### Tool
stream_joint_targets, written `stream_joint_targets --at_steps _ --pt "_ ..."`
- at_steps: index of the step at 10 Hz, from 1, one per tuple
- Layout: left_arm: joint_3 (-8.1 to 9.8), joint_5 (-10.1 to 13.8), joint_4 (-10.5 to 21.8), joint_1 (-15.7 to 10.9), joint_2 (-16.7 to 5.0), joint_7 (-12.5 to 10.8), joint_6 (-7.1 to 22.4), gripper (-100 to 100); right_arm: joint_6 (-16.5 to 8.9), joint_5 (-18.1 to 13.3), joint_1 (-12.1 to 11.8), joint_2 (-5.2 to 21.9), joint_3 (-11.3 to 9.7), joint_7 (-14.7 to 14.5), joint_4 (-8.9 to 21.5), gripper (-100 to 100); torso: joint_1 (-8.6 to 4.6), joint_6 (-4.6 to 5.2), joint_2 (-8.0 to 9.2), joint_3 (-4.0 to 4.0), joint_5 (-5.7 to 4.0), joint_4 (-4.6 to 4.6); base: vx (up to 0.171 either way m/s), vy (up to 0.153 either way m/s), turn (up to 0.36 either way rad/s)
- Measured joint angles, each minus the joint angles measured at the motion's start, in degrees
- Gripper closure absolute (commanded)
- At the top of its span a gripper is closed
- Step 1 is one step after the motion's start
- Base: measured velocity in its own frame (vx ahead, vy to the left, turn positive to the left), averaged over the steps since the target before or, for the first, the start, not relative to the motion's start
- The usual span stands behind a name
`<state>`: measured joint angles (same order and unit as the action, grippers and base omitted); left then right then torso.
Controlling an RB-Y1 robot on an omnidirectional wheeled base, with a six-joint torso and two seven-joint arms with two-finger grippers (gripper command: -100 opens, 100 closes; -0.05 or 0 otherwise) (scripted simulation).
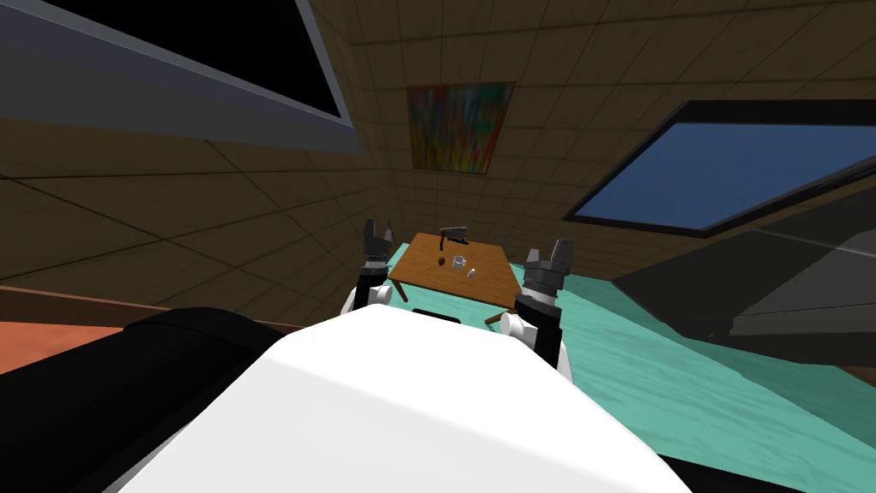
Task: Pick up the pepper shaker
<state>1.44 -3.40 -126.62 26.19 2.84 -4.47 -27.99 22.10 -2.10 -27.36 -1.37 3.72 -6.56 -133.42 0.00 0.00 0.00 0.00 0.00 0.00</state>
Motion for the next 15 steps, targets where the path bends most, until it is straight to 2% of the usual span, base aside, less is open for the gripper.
stream_joint_targets --at_steps 2,6,8,9,10,11,12,13,15 --pt "0.00 0.0 0.0 0.0 0.0 0.0 0.0 0 -0.6 0.0 0.1 2.4 -1.0 -0.7 0.6 -100 -0.18 0.00 0.17 0.09 -0.04 0.03 -0.068 -0.054 0.042" --pt "0.01 0.0 0.0 0.0 0.0 0.0 0.0 0 -3.4 0.1 -0.5 8.4 -5.2 -3.7 2.4 -100 -0.45 0.00 0.48 0.28 -0.10 0.10 -0.119 -0.096 0.101" --pt "0.00 0.0 0.0 0.0 0.0 0.0 0.0 0 -4.8 0.3 -1.3 11.5 -8.3 -6.0 4.3 -100 -0.41 0.00 0.53 0.31 -0.09 0.12 -0.115 -0.086 0.097" --pt "0.01 0.0 0.0 0.0 0.0 0.0 0.0 0 -5.6 0.3 -0.8 12.1 -9.0 -6.7 4.9 -100 -0.32 0.01 0.40 0.24 -0.08 0.10 -0.103 -0.051 0.091" --pt "0.00 0.0 0.0 0.0 0.0 0.0 0.0 0 -6.8 0.4 -1.3 13.3 -10.1 -7.6 4.9 -100 -0.25 0.00 0.40 0.23 -0.06 0.09 -0.144 -0.048 0.172" --pt "0.00 0.0 0.0 0.0 0.0 0.0 0.0 0 -7.8 0.4 -0.4 14.5 -11.8 -9.0 7.1 -100 -0.22 -0.02 0.47 0.27 -0.06 0.10 -0.172 -0.066 0.220" --pt "0.00 0.0 0.0 0.0 0.0 0.0 0.0 0 -8.8 0.6 -0.7 16.4 -13.4 -10.5 8.4 -100 -0.29 -0.01 0.59 0.34 -0.06 0.13 -0.111 -0.064 0.100" --pt "0.01 0.0 0.0 0.0 0.0 0.0 0.0 0 -9.9 0.6 -0.8 17.1 -14.4 -11.4 8.5 -100 -0.29 0.02 0.44 0.27 -0.07 0.12 -0.088 -0.037 0.189" --pt "0.00 0.0 0.0 0.0 0.0 0.0 0.0 0 -13.0 0.4 -0.6 19.4 -17.9 -14.4 10.4 -100 -0.22 -0.01 0.42 0.25 -0.05 0.10 -0.138 -0.036 0.268"
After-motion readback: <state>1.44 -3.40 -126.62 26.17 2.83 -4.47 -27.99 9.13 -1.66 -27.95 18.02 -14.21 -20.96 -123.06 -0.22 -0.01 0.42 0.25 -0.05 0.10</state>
